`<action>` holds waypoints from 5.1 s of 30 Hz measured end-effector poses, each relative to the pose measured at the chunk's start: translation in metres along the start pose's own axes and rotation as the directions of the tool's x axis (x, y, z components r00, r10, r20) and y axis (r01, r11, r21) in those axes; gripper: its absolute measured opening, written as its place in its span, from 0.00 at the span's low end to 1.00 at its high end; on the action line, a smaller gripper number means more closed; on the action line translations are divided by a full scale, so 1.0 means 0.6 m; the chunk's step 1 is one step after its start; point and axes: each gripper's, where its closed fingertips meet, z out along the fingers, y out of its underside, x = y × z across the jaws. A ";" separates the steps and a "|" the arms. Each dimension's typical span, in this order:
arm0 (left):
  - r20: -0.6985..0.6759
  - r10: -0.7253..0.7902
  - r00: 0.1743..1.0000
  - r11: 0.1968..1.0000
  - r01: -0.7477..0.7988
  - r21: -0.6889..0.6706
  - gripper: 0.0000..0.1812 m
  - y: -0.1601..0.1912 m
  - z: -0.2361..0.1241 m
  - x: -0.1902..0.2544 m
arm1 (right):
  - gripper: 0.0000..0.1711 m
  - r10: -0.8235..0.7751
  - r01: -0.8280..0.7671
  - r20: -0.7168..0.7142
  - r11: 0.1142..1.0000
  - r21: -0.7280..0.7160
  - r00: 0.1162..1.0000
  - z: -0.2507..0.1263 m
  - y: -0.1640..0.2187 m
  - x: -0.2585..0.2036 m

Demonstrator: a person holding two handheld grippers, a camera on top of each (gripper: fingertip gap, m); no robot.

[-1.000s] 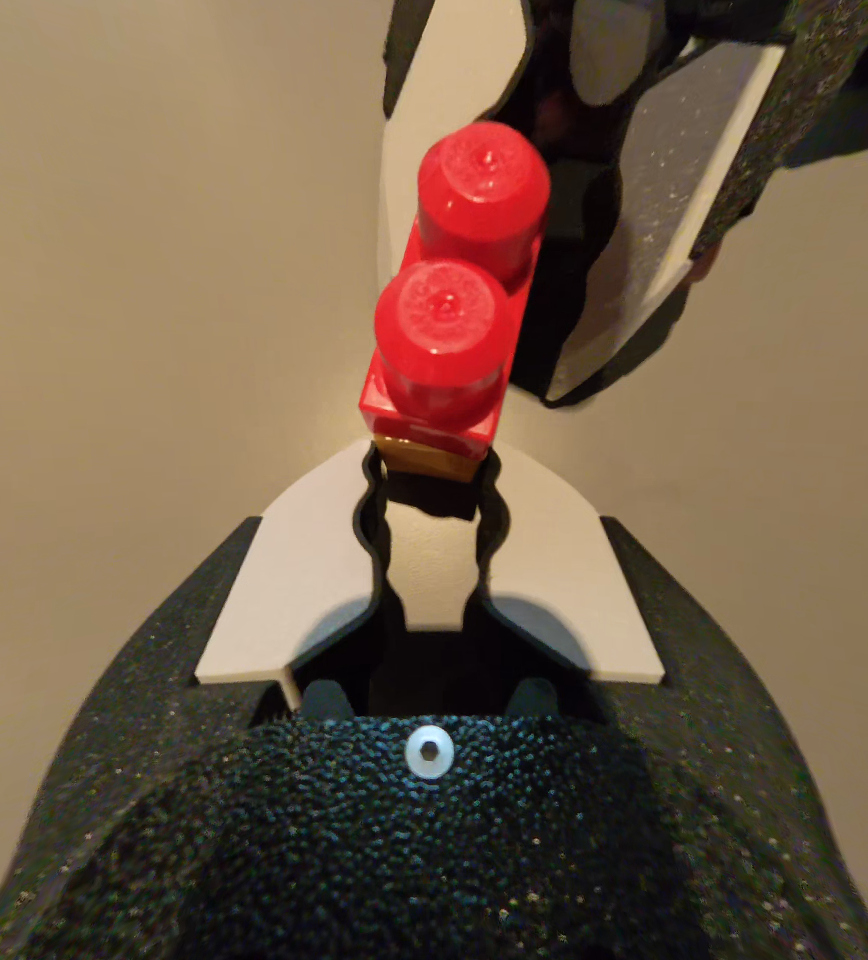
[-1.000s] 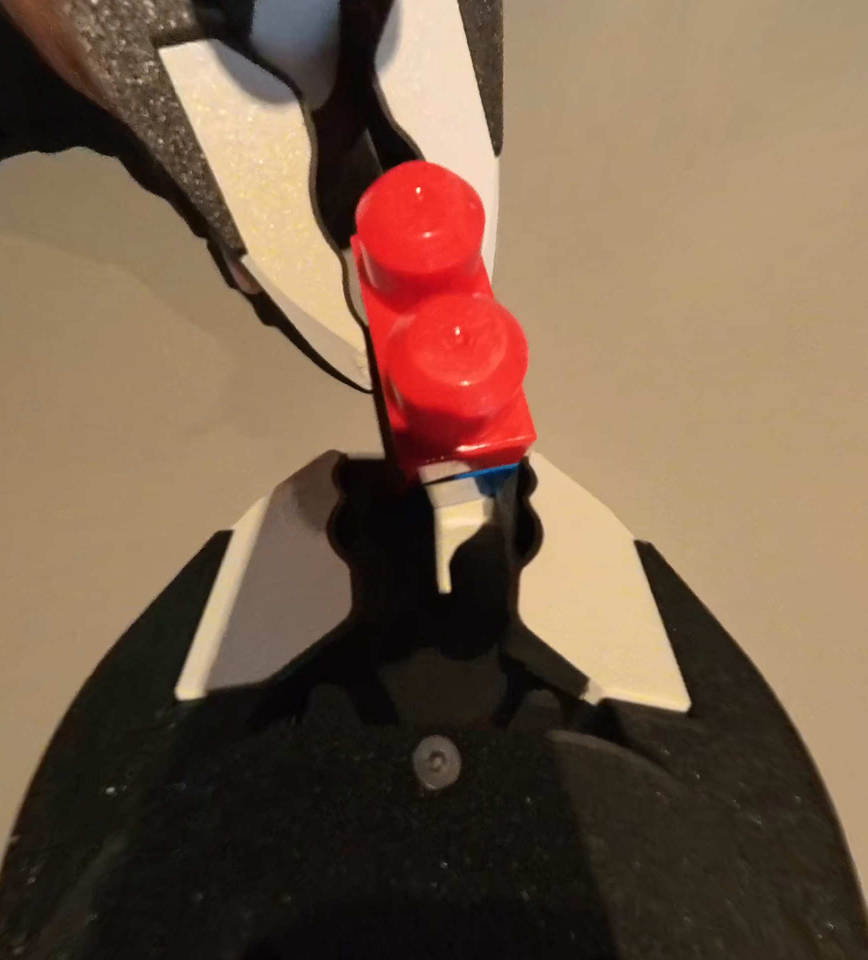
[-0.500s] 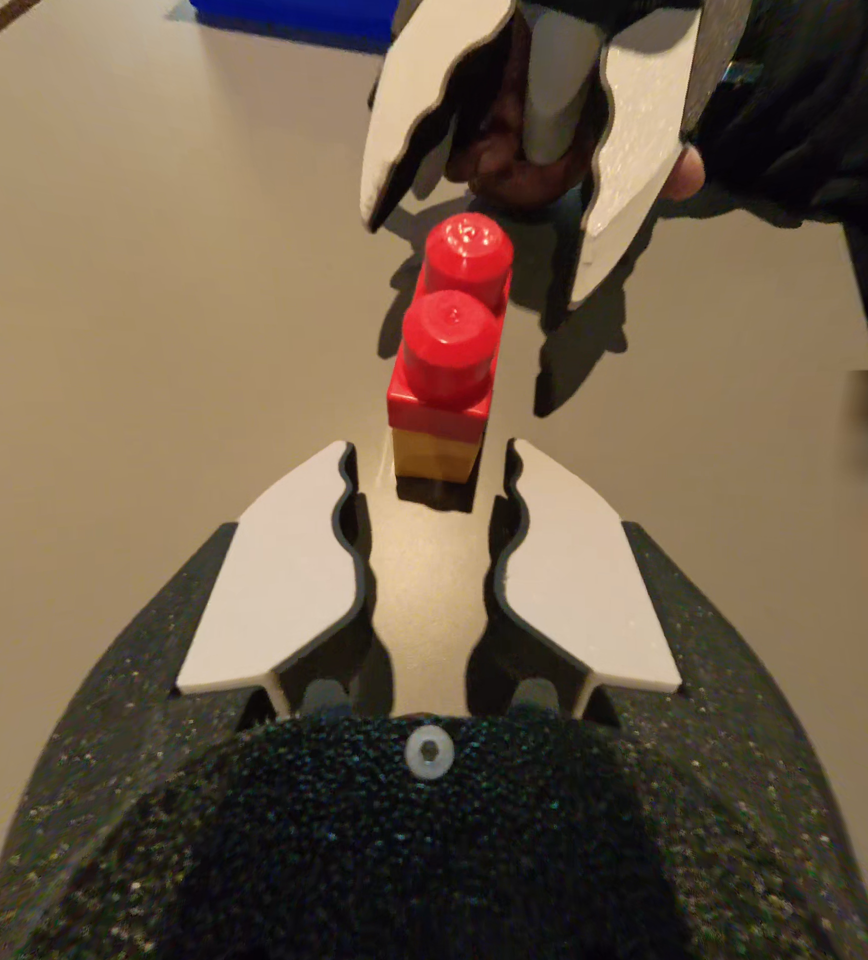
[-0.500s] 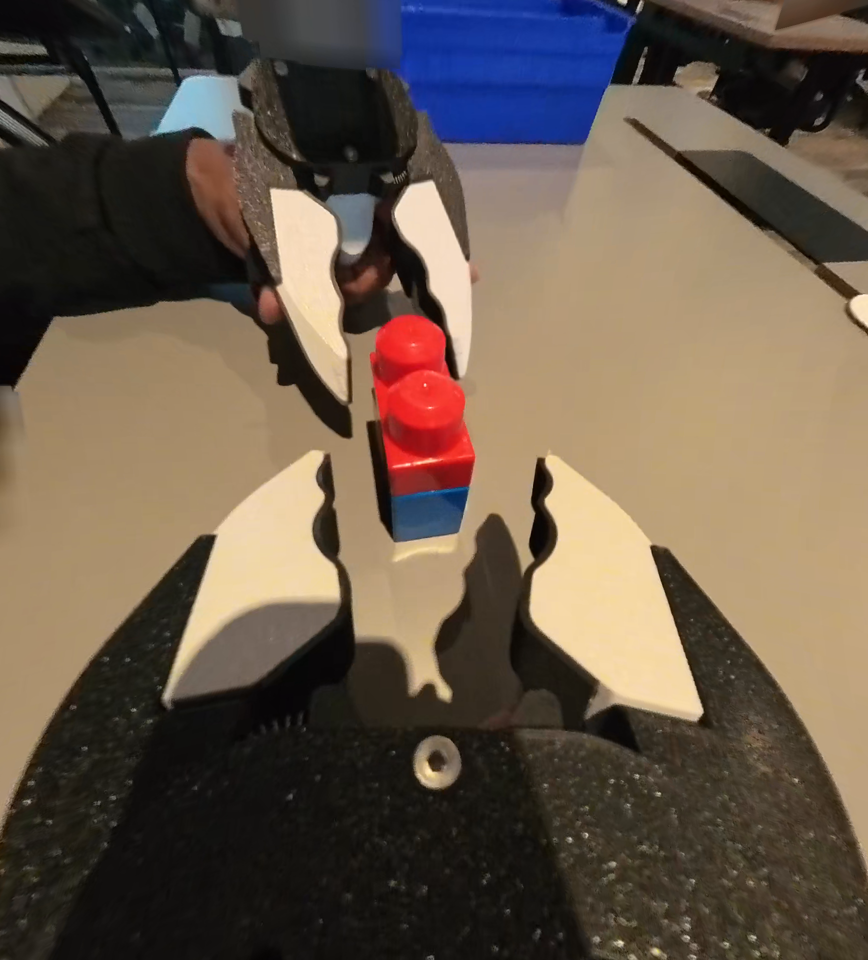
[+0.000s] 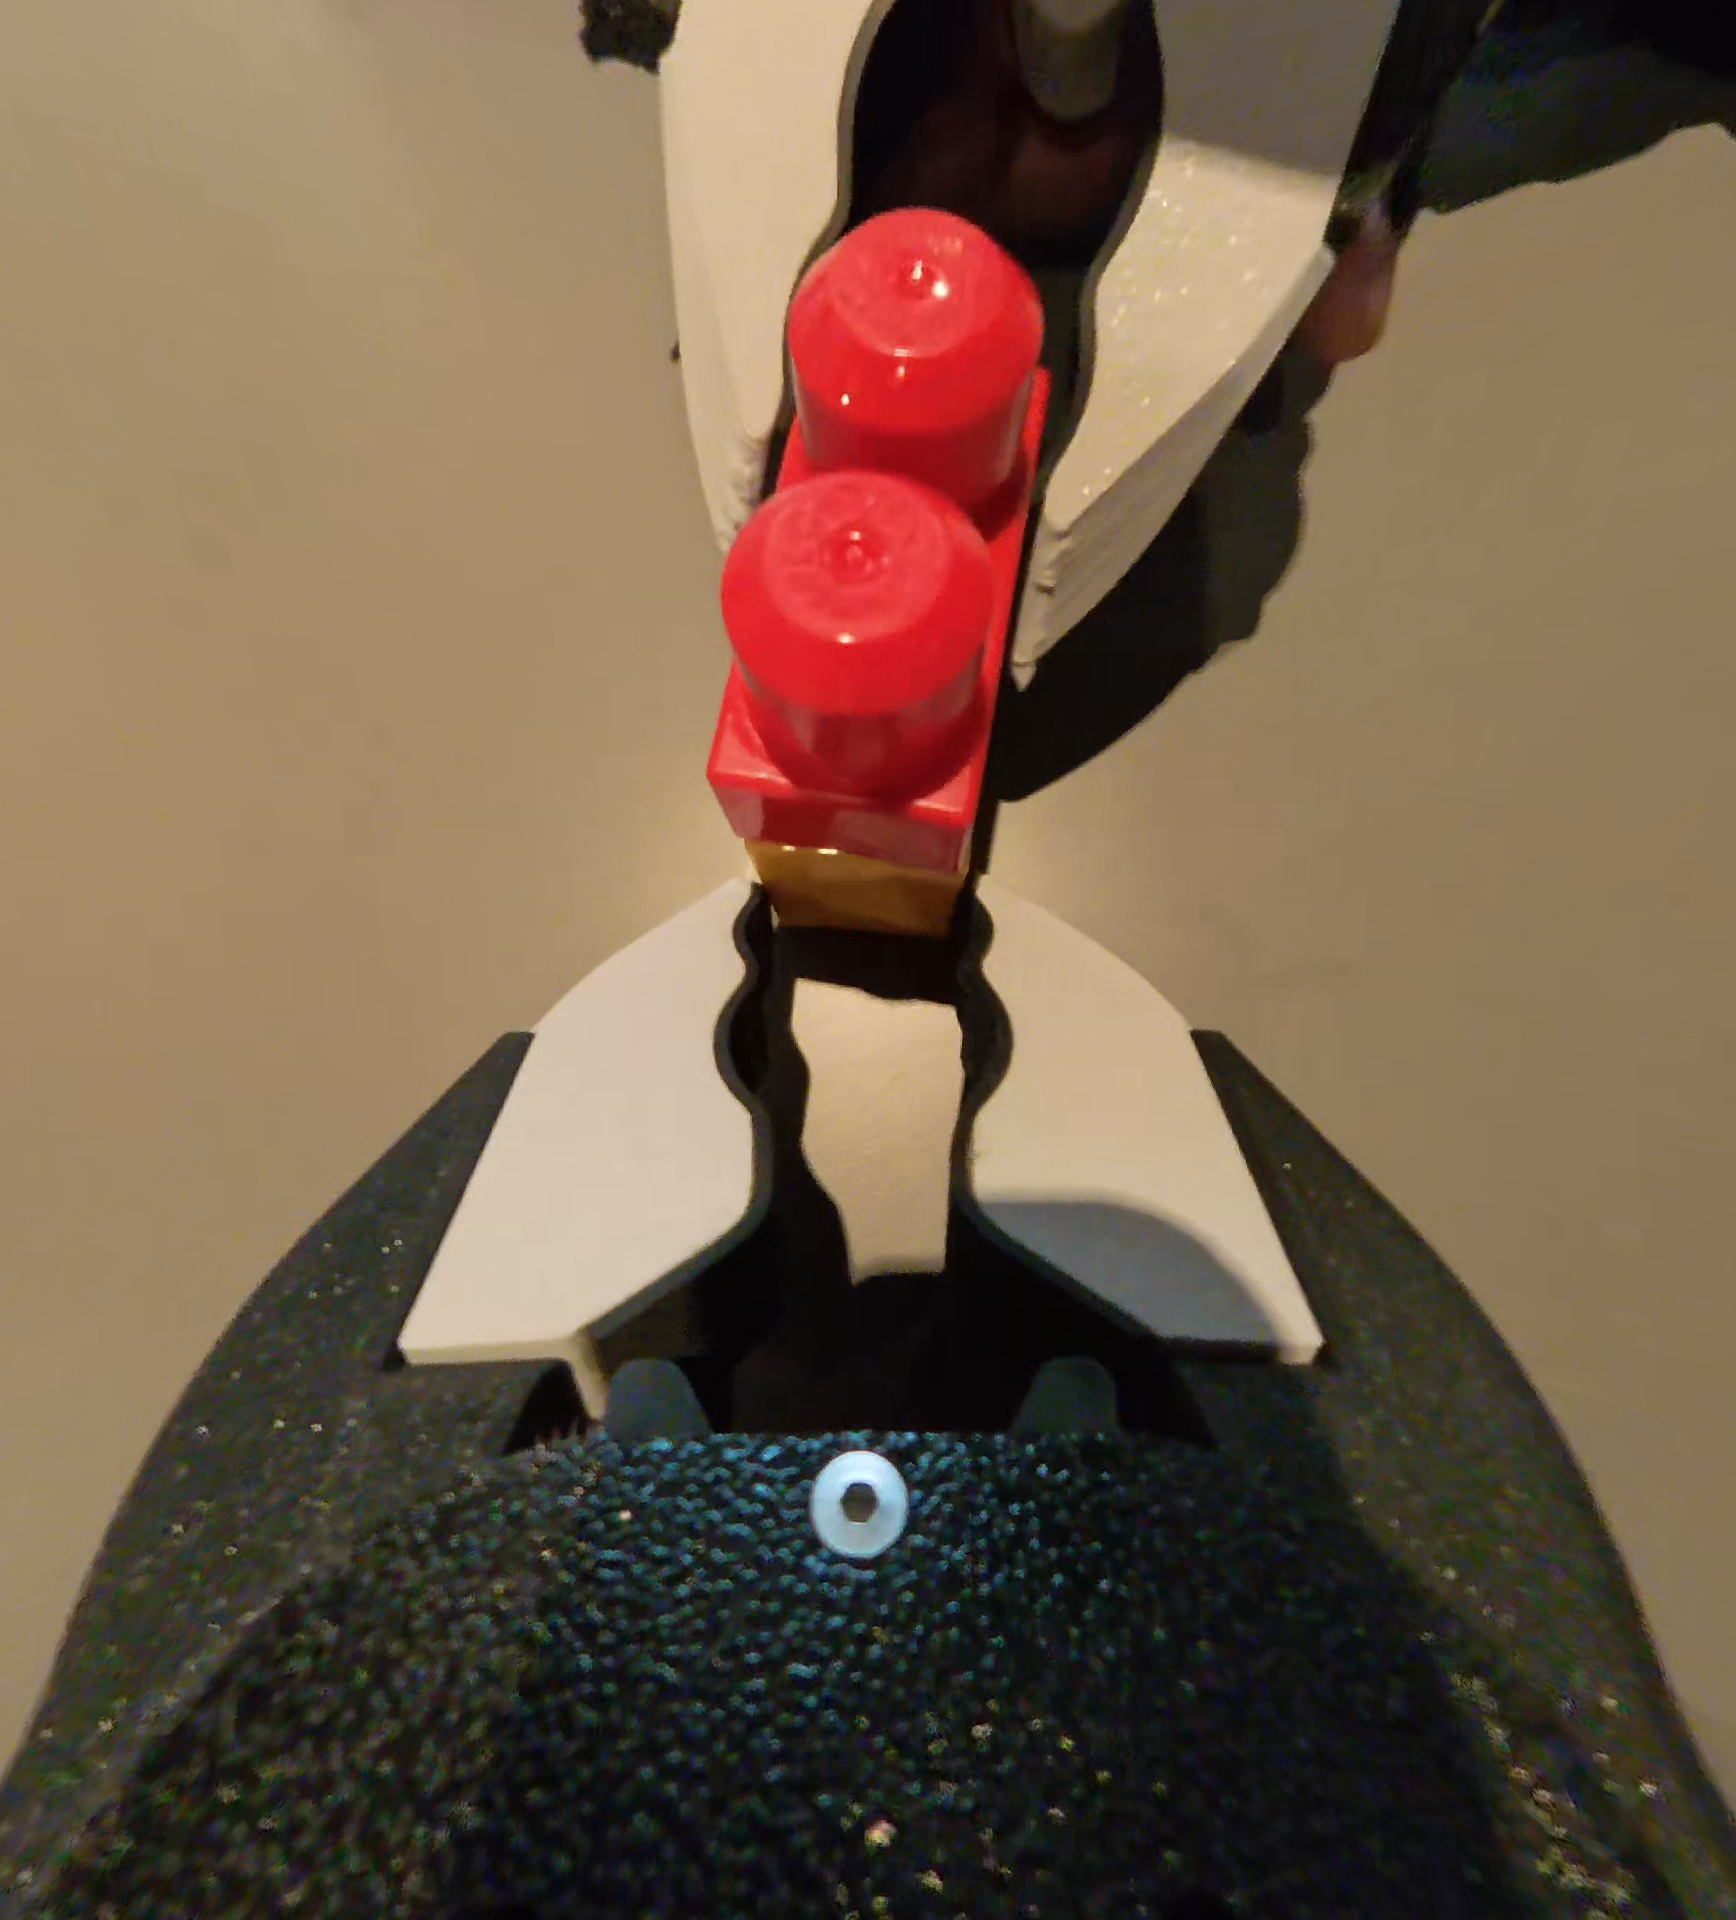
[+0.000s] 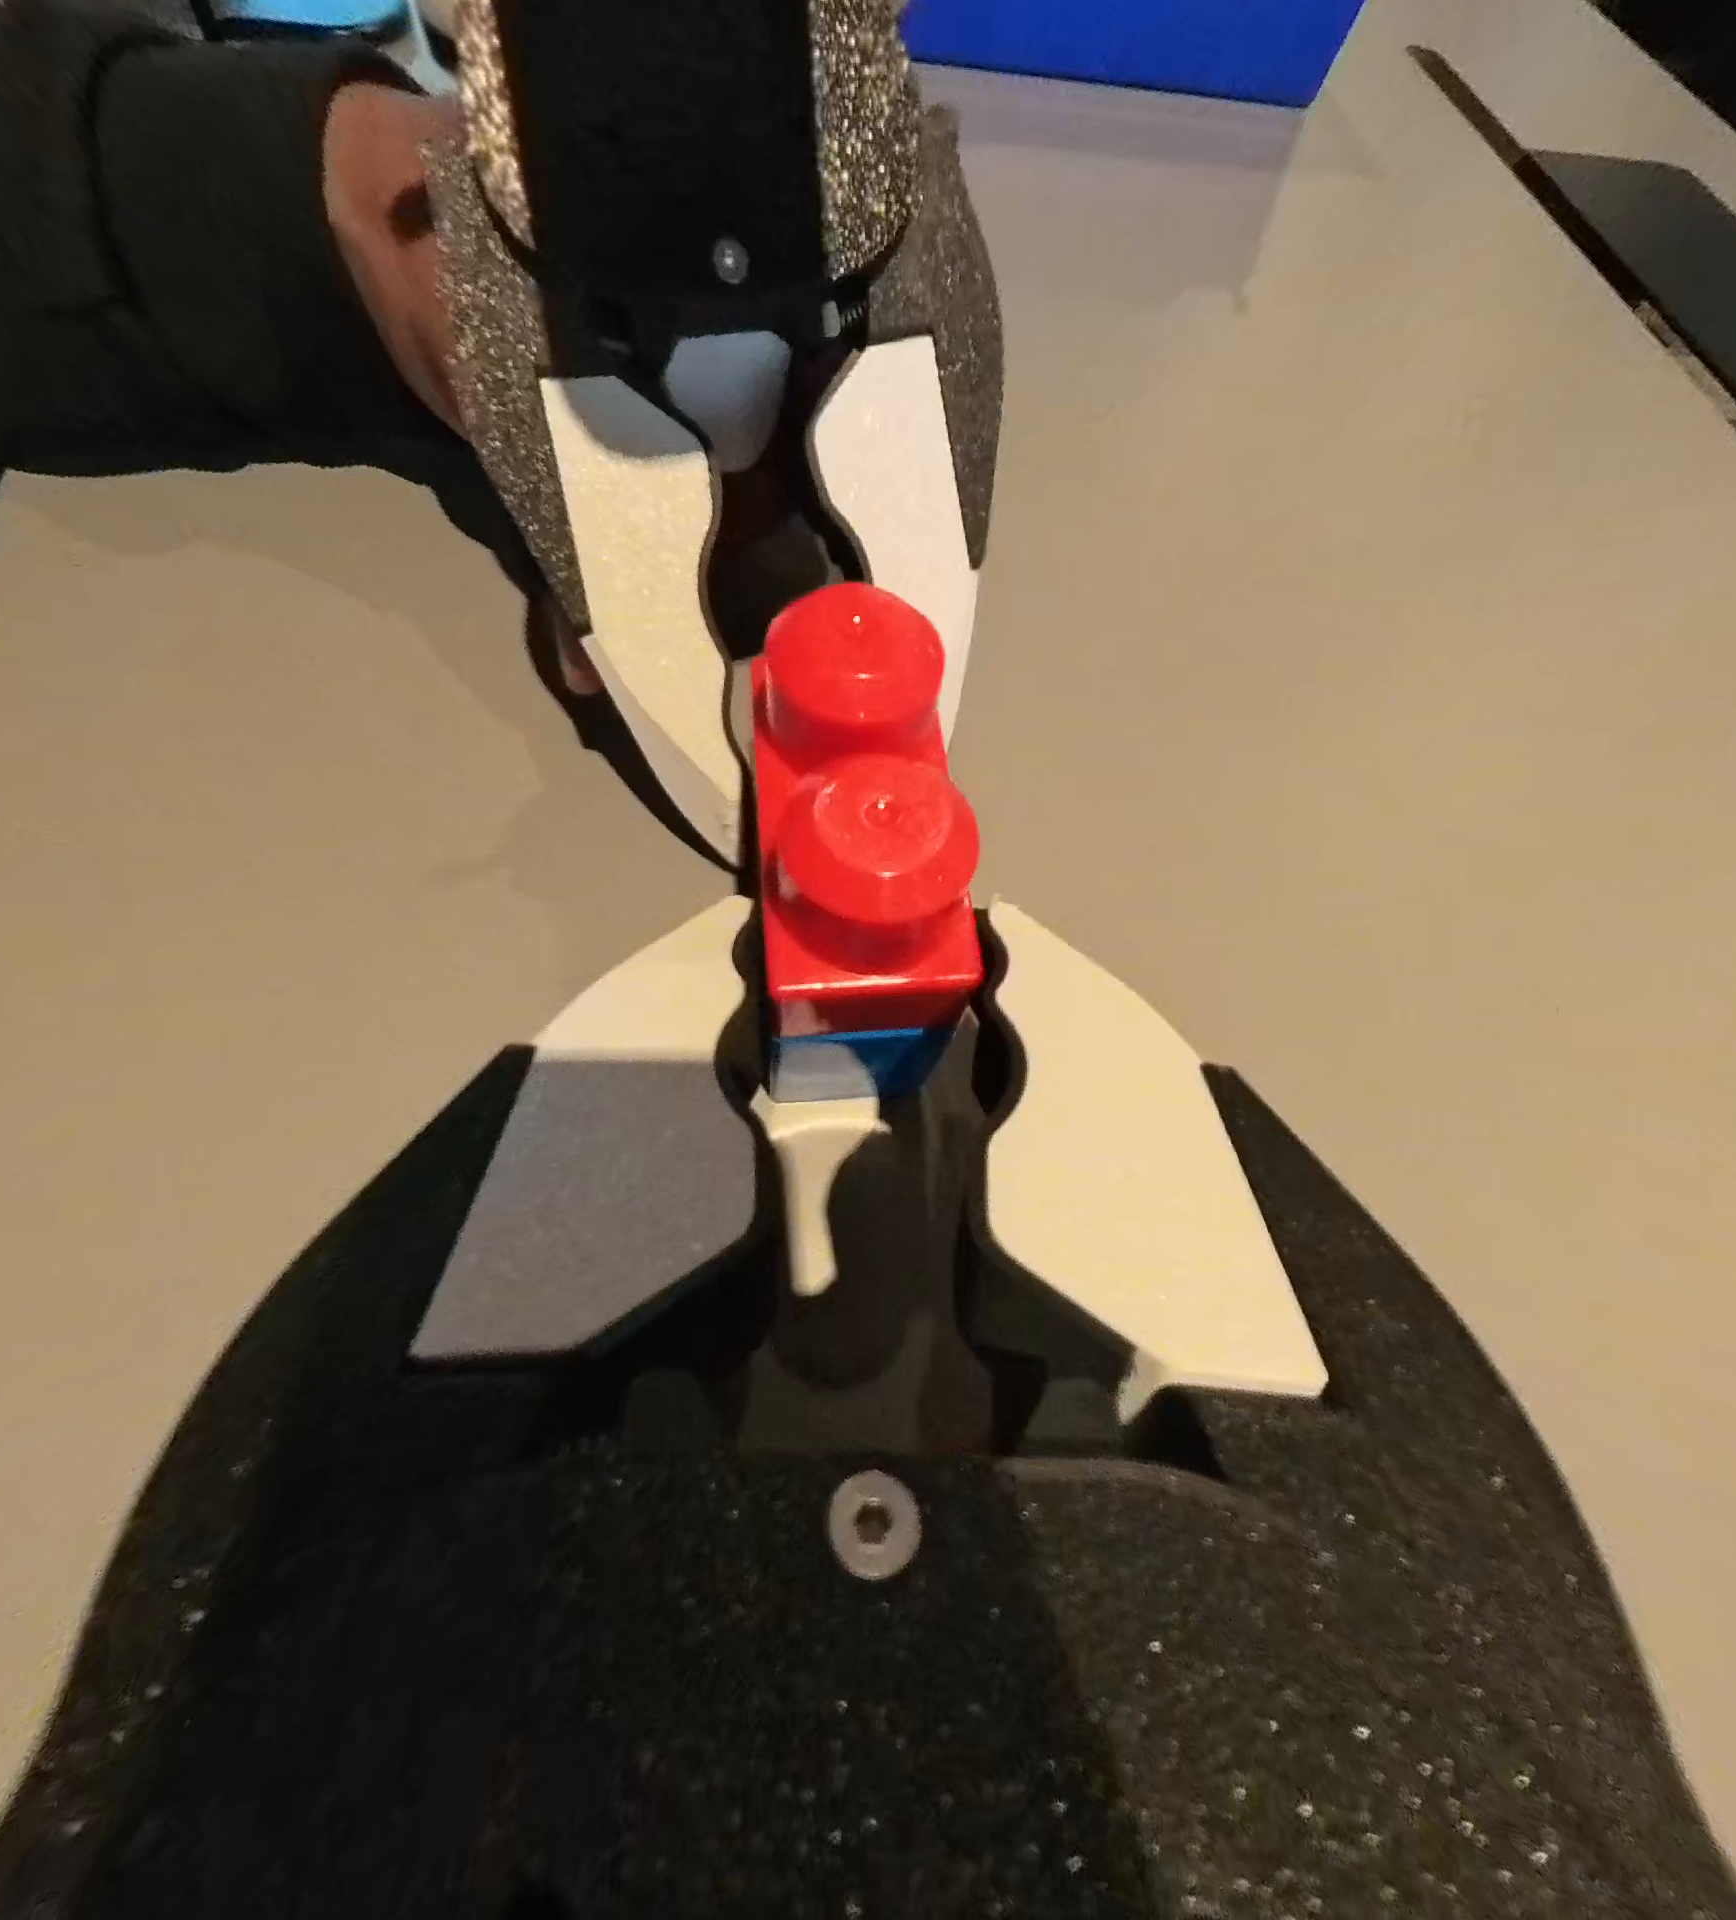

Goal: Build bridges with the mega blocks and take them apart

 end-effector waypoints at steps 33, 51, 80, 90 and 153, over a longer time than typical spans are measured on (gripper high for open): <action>-0.056 0.050 0.997 0.999 -0.051 -0.003 0.18 -0.005 0.007 0.006 | 0.21 -0.010 0.010 0.098 1.000 0.001 0.995 -0.003 0.004 -0.007; -0.009 0.078 0.997 0.946 -0.071 0.318 0.18 -0.083 -0.033 0.006 | 0.21 -0.012 0.012 0.091 1.000 0.001 0.996 -0.003 0.004 -0.007; -0.014 0.032 0.999 0.948 -0.026 0.318 0.18 -0.080 -0.032 0.007 | 0.27 -0.058 0.055 -0.018 0.986 -0.160 0.998 0.018 0.036 0.000; -0.006 0.019 1.000 0.948 -0.016 0.318 0.18 -0.080 -0.032 0.007 | 0.24 0.039 -0.040 -0.014 0.983 -0.179 0.999 0.019 0.040 -0.002; -0.222 -0.187 0.957 0.621 0.290 0.728 0.32 -0.136 -0.171 -0.044 | 0.21 -0.011 0.065 -0.228 0.971 0.229 0.974 -0.103 -0.100 0.022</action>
